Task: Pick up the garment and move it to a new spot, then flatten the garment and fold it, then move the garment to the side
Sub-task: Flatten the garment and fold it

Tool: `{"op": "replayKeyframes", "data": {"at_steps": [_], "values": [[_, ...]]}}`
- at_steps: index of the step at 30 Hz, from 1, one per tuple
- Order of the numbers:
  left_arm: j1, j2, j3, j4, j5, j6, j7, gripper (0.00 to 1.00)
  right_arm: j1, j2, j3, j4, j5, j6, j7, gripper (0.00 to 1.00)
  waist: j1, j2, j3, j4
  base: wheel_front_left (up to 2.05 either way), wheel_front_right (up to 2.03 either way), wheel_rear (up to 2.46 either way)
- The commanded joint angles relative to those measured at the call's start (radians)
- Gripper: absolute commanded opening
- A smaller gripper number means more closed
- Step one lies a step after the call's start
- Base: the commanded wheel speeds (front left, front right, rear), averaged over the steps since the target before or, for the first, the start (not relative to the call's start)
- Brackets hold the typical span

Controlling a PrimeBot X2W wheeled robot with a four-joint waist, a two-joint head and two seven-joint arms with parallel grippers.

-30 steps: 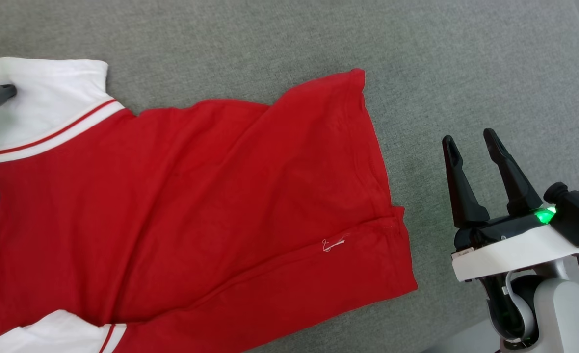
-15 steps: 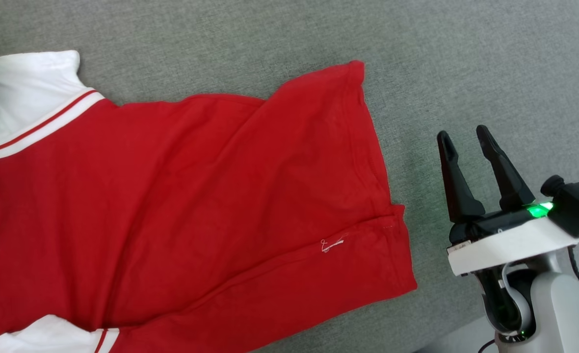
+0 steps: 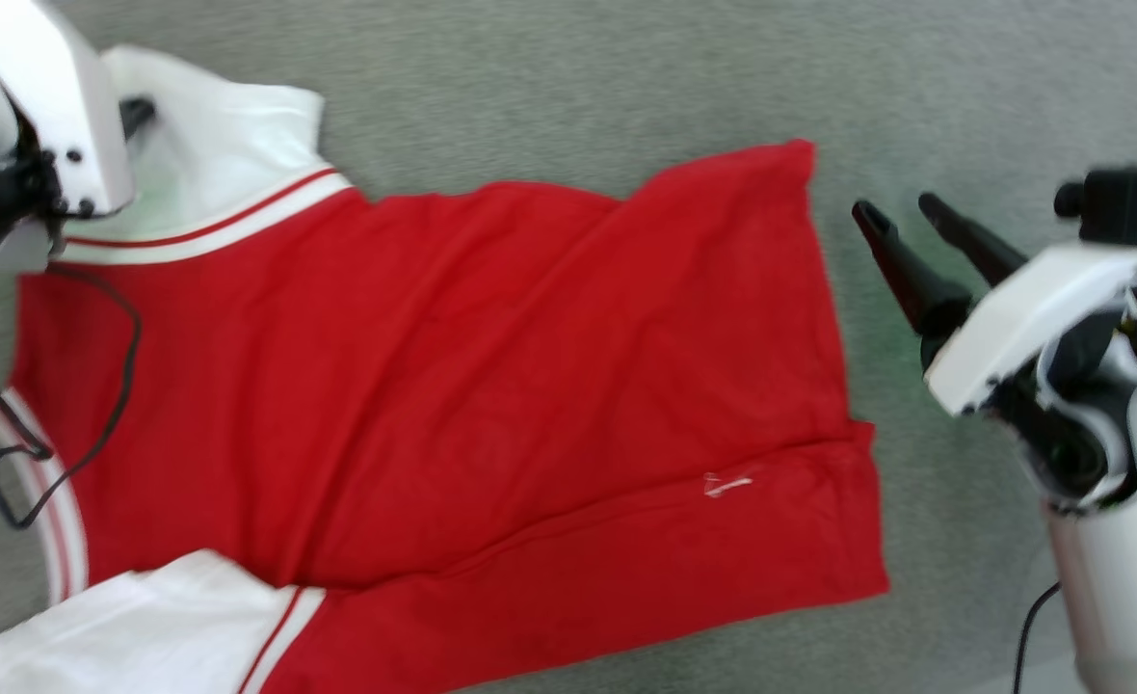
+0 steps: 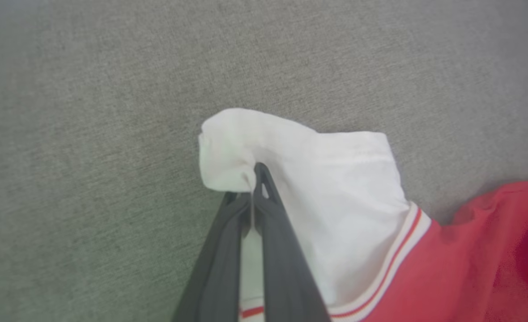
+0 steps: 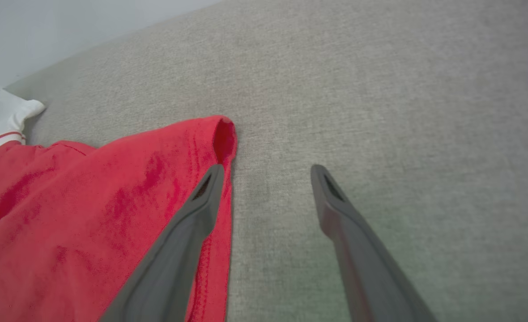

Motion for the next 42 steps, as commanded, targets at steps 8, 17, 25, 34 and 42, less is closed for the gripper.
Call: {"op": "replayKeyframes", "data": {"at_steps": [8, 17, 25, 34, 42], "values": [[-0.07, -0.08, -0.018, 0.008, 0.021, -0.074, -0.103, 0.0, -0.169, -0.059, 0.005, 0.103, 0.02, 0.0, 0.24, 1.0, -0.0001, 0.0, -0.031, 0.13, 0.0, 0.0, 0.0], [-0.073, -0.117, -0.036, 0.037, 0.031, -0.123, -0.163, 0.0, -0.257, -0.043, 0.023, 0.277, -0.008, -0.001, 0.404, 1.0, -0.0001, 0.0, -0.026, 0.168, 0.0, 0.0, 0.0], [-0.089, -0.129, -0.049, 0.071, 0.028, -0.148, -0.179, 0.0, -0.261, -0.014, 0.038, 0.409, 0.016, -0.001, 0.48, 0.0, -0.0001, 0.0, -0.031, 0.177, 0.0, 0.0, 0.0], [-0.065, -0.136, -0.028, 0.104, 0.002, -0.163, -0.226, 0.0, -0.298, -0.06, 0.066, 0.374, 0.046, 0.0, 0.403, 0.0, -0.0001, 0.0, -0.061, 0.183, 0.0, 0.0, 0.0], [0.067, -0.117, 0.038, 0.093, -0.066, -0.167, -0.334, 0.0, -0.201, -0.142, 0.074, 0.23, 0.057, -0.001, 0.338, 0.0, -0.0001, 0.0, -0.168, 0.206, 0.0, 0.0, 0.0]]}}
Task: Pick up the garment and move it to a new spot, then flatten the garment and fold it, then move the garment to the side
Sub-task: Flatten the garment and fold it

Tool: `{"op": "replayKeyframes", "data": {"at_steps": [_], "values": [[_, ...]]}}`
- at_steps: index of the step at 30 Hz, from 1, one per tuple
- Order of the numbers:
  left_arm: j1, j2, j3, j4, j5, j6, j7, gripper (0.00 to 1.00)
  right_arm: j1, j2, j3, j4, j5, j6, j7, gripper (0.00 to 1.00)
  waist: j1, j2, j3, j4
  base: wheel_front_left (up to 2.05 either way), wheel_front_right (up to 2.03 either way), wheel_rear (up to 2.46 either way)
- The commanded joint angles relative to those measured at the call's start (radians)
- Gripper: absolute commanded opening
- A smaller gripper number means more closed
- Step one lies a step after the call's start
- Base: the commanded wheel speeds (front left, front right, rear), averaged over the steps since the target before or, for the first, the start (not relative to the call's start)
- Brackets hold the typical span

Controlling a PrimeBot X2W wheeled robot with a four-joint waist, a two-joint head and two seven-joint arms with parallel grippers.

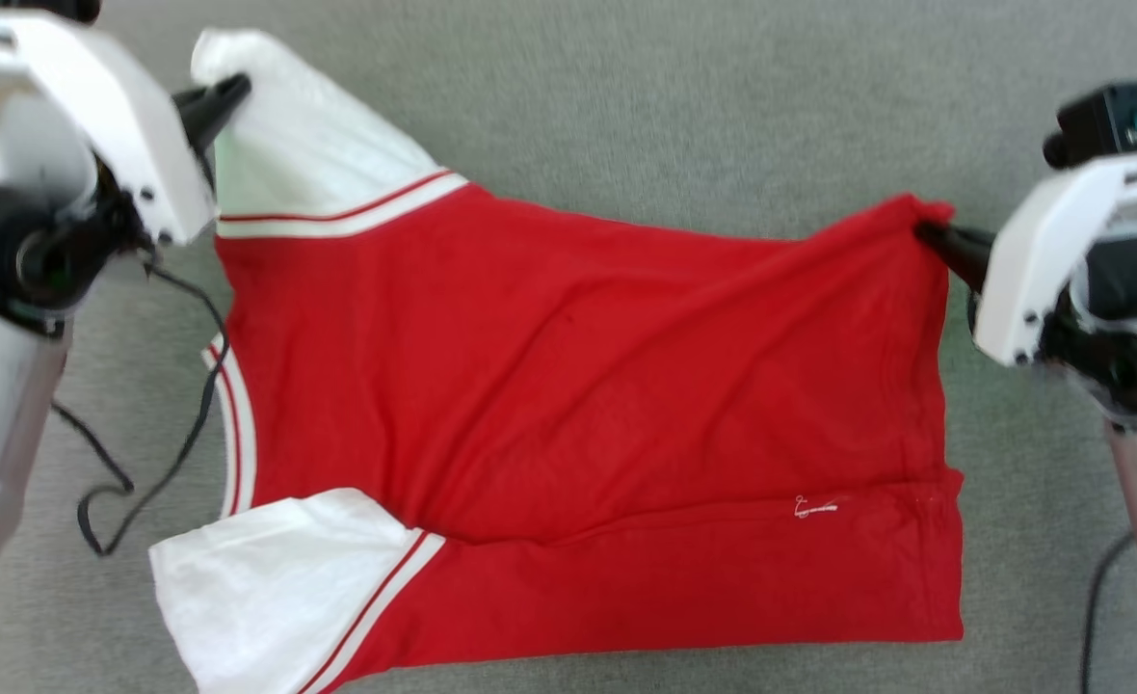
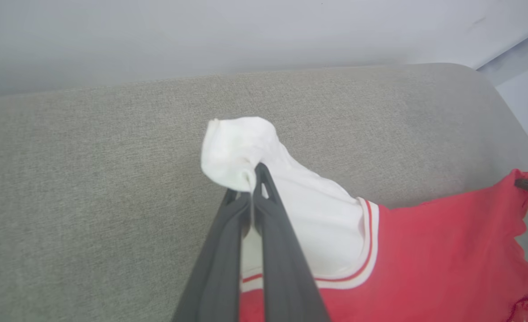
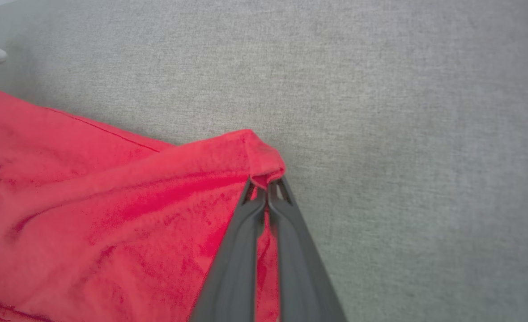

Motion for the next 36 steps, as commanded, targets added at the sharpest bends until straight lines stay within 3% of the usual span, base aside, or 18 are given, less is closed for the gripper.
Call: {"op": "replayKeyframes", "data": {"at_steps": [1, 7, 14, 19, 26, 27, 28, 29, 34, 36], "values": [[0.049, 0.009, 0.015, -0.011, -0.014, 0.002, -0.031, 0.0, 0.048, -0.018, -0.007, -0.033, 0.007, -0.001, -0.008, 0.0, -0.0001, 0.0, -0.052, 0.017, 0.0, 0.0, 0.0], [0.254, 0.025, 0.071, -0.095, -0.075, 0.013, -0.138, 0.0, 0.227, -0.039, -0.058, -0.145, 0.018, -0.001, -0.013, 0.0, -0.0001, 0.0, -0.141, 0.04, 0.0, 0.0, 0.0], [0.559, 0.054, 0.136, -0.241, -0.129, 0.073, -0.257, 0.0, 0.438, -0.008, -0.133, -0.229, 0.019, -0.001, -0.025, 0.0, -0.0001, 0.0, -0.213, 0.058, 0.0, 0.0, 0.0], [0.762, 0.053, 0.14, -0.338, -0.16, 0.121, -0.287, 0.0, 0.552, 0.025, -0.189, -0.256, -0.006, -0.001, -0.056, 0.0, -0.0001, 0.0, -0.232, 0.075, 0.0, 0.0, 0.0], [0.936, 0.029, 0.142, -0.365, -0.209, 0.162, -0.308, 0.0, 0.645, 0.063, -0.218, -0.248, -0.03, -0.001, -0.099, 0.0, -0.0001, 0.0, -0.245, 0.082, 0.0, 0.0, 0.0], [0.953, 0.022, 0.137, -0.36, -0.211, 0.166, -0.31, 0.02, 0.661, 0.071, -0.222, -0.243, -0.03, -0.001, -0.107, 0.35, -0.0001, 0.0, -0.25, 0.084, 0.0, 0.0, 0.0], [0.967, 0.012, 0.134, -0.354, -0.217, 0.17, -0.315, 0.74, 0.678, 0.077, -0.226, -0.236, -0.032, -0.001, -0.117, 1.0, -0.0001, 0.0, -0.254, 0.084, 0.0, 0.0, 0.0], [0.978, 0.005, 0.129, -0.347, -0.217, 0.172, -0.318, 1.0, 0.69, 0.079, -0.226, -0.235, -0.038, -0.001, -0.128, 1.0, -0.0001, 0.0, -0.258, 0.084, 0.0, 0.0, 0.0], [1.003, -0.025, 0.121, -0.326, -0.187, 0.179, -0.377, 1.0, 0.75, 0.096, -0.227, -0.24, -0.038, 0.0, -0.172, 1.0, -0.0001, 0.0, -0.285, 0.082, 0.0, 0.0, 0.0], [1.01, -0.036, 0.14, -0.336, -0.124, 0.215, -0.479, 1.0, 0.792, 0.091, -0.242, -0.297, -0.049, 0.0, -0.196, 1.0, -0.0001, 0.0, -0.314, 0.08, 0.0, 0.0, 0.0]]}}
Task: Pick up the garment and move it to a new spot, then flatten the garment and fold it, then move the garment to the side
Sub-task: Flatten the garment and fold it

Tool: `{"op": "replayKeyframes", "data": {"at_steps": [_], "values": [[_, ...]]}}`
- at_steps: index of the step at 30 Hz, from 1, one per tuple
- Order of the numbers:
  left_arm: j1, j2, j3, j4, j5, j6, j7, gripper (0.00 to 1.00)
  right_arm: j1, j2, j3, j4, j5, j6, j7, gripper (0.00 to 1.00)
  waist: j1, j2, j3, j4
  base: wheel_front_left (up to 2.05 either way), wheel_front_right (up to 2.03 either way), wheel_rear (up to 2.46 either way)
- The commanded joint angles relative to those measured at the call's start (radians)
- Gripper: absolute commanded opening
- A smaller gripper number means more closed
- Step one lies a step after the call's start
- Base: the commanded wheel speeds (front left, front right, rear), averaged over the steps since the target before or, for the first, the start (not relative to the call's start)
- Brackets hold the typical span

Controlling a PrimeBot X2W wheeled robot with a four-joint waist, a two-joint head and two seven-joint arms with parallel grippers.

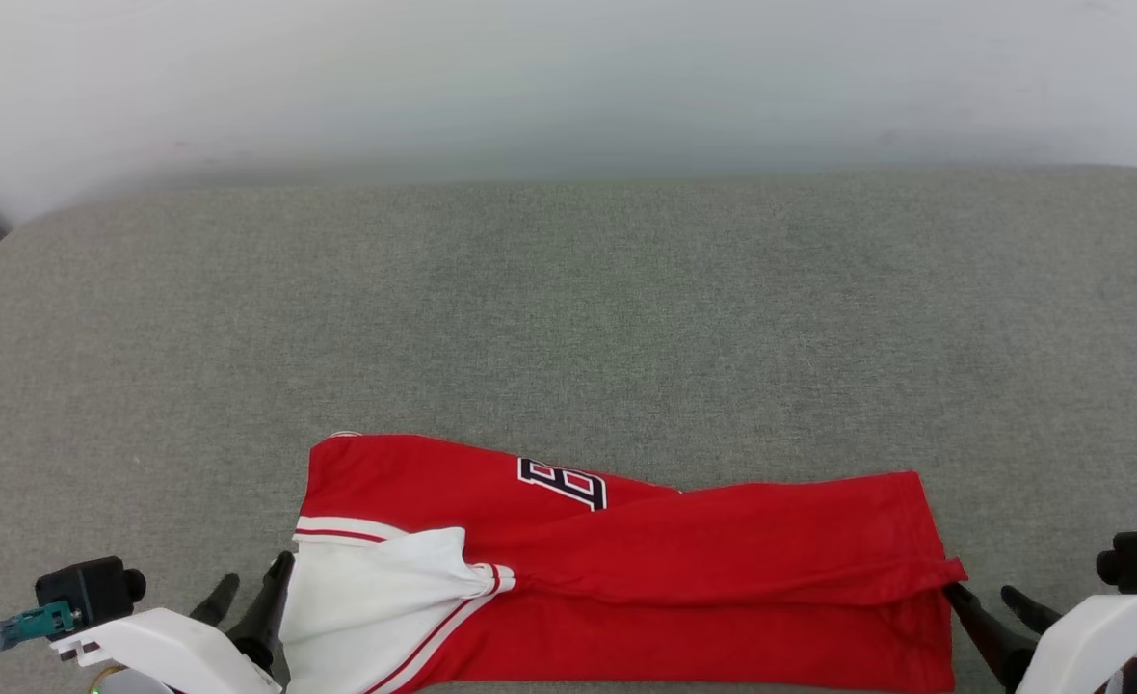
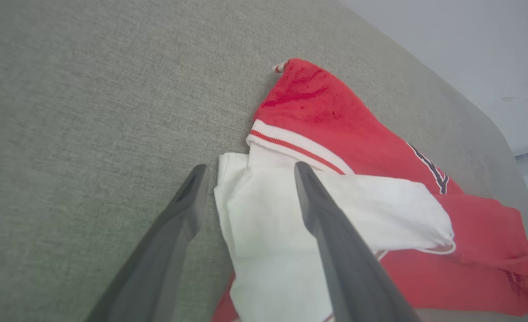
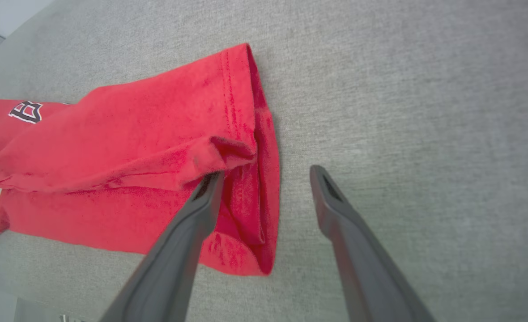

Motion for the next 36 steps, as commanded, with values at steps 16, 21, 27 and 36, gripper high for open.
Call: {"op": "replayKeyframes", "data": {"at_steps": [16, 21, 27, 36], "values": [[-0.053, -0.006, -0.012, -0.187, 0.363, 0.189, -0.313, 1.0, 0.014, 0.031, -0.203, -0.236, -0.125, -0.001, 0.251, 1.0, 0.0001, 0.0, -0.103, 0.024, 0.0, 0.0, 0.0], [-0.073, -0.022, -0.035, -0.216, 0.441, 0.192, -0.334, 1.0, -0.01, 0.044, -0.217, -0.22, -0.14, -0.001, 0.35, 1.0, 0.0001, 0.0, -0.09, 0.049, 0.0, 0.0, 0.0], [-0.116, -0.05, -0.058, -0.235, 0.496, 0.171, -0.344, 1.0, -0.07, 0.068, -0.222, -0.14, -0.14, -0.001, 0.398, 1.0, 0.0001, 0.0, -0.042, 0.093, 0.0, 0.0, 0.0], [-0.171, -0.085, -0.09, -0.223, 0.55, 0.134, -0.348, 1.0, -0.155, 0.092, -0.221, 0.014, -0.14, -0.001, 0.427, 1.0, 0.0001, 0.0, 0.04, 0.146, 0.0, 0.0, 0.0]]}}
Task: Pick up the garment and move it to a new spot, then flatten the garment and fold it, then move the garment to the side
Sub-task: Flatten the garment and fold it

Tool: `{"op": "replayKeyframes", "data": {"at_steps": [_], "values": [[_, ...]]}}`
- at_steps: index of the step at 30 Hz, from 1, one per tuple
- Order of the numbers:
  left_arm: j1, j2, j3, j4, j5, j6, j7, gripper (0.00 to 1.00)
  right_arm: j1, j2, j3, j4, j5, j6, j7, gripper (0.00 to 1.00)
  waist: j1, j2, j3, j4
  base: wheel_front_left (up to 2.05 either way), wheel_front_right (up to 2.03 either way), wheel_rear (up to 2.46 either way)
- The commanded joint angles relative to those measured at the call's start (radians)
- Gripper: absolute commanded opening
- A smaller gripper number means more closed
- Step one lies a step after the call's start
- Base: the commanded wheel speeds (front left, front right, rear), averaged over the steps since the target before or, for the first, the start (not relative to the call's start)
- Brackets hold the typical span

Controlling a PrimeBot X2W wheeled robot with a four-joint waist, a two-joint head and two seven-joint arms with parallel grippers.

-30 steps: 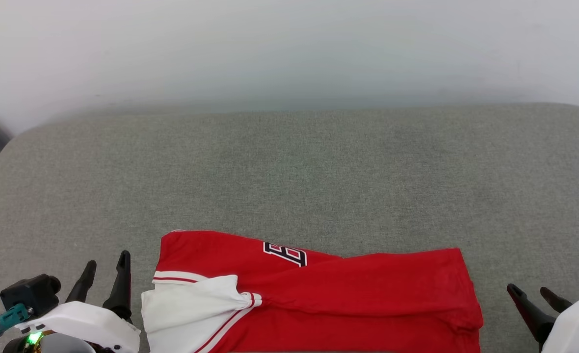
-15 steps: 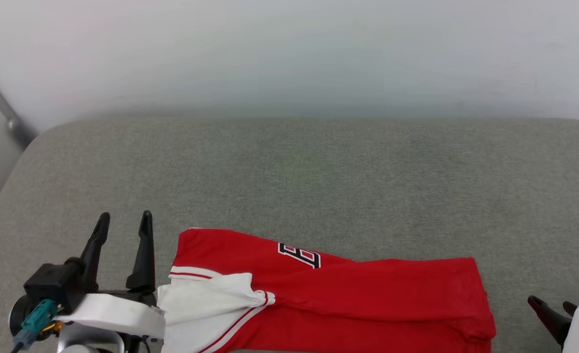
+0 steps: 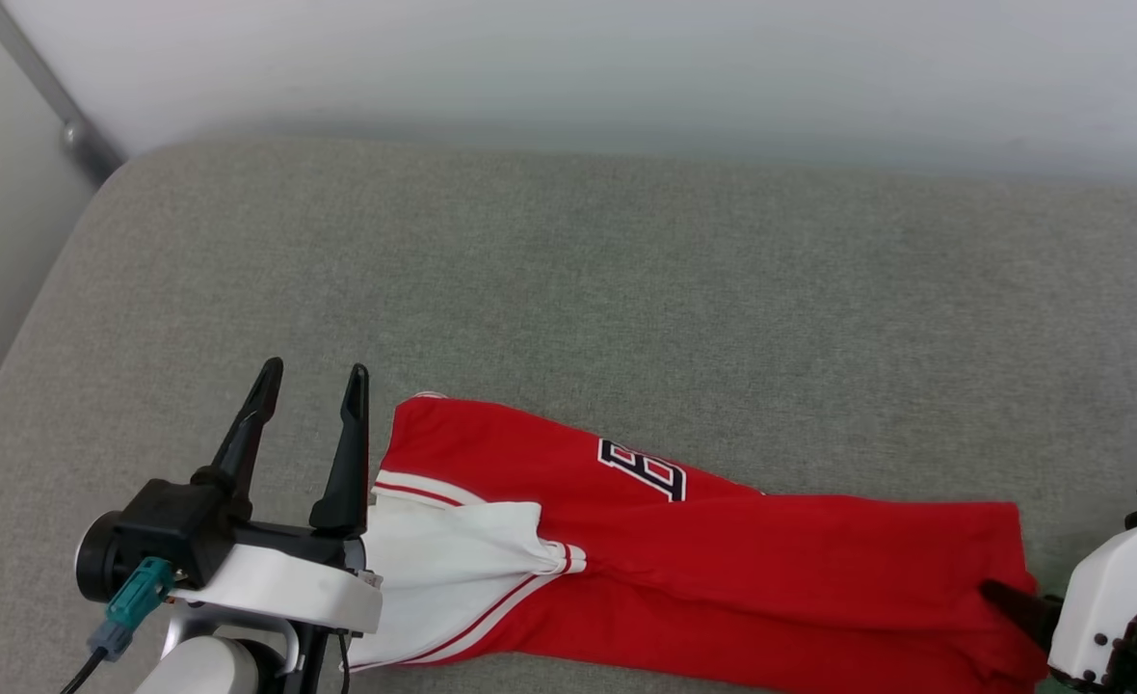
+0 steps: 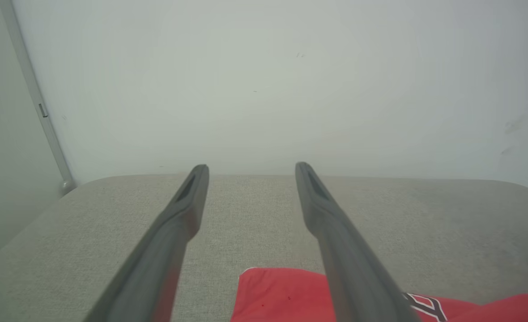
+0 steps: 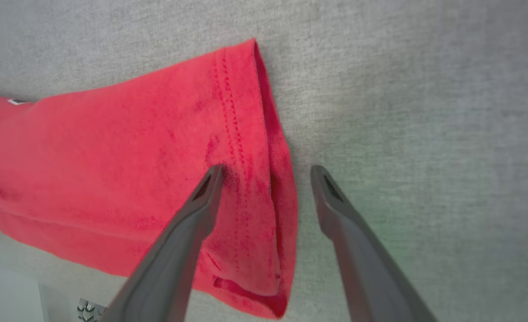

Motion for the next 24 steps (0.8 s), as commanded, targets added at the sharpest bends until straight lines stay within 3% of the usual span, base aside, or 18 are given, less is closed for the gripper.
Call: {"op": "replayKeyframes", "data": {"at_steps": [1, 8, 9, 10, 11, 24], "values": [[-0.011, -0.009, -0.001, 0.007, 0.01, -0.005, -0.005, 1.0, -0.015, 0.008, 0.004, 0.025, 0.012, -0.001, 0.0, 1.0, 0.0, 0.0, 0.023, 0.016, 0.0, 0.0, 0.0], [-0.025, -0.027, -0.004, 0.034, 0.012, -0.02, -0.006, 1.0, -0.016, 0.035, 0.031, 0.163, 0.05, -0.001, 0.001, 1.0, 0.0, 0.0, 0.036, 0.022, 0.0, 0.0, 0.0], [-0.026, -0.029, -0.005, 0.04, 0.012, -0.024, -0.006, 1.0, -0.014, 0.039, 0.038, 0.177, 0.058, -0.001, 0.0, 0.84, 0.0, 0.0, 0.035, 0.021, 0.0, 0.0, 0.0], [-0.027, -0.03, -0.006, 0.045, 0.014, -0.026, -0.006, 1.0, -0.016, 0.042, 0.044, 0.187, 0.064, -0.001, -0.002, 0.34, 0.0, 0.0, 0.034, 0.019, 0.0, 0.0, 0.0], [-0.029, -0.031, -0.007, 0.051, 0.015, -0.028, -0.006, 1.0, -0.019, 0.042, 0.051, 0.194, 0.069, -0.001, -0.005, 0.0, 0.0, 0.0, 0.032, 0.017, 0.0, 0.0, 0.0], [-0.001, -0.01, -0.003, 0.073, 0.016, -0.011, 0.0, 1.0, -0.086, -0.057, 0.09, 0.145, 0.135, -0.001, -0.038, 0.0, 0.0, 0.0, -0.01, -0.023, 0.0, 0.0, 0.0]]}}
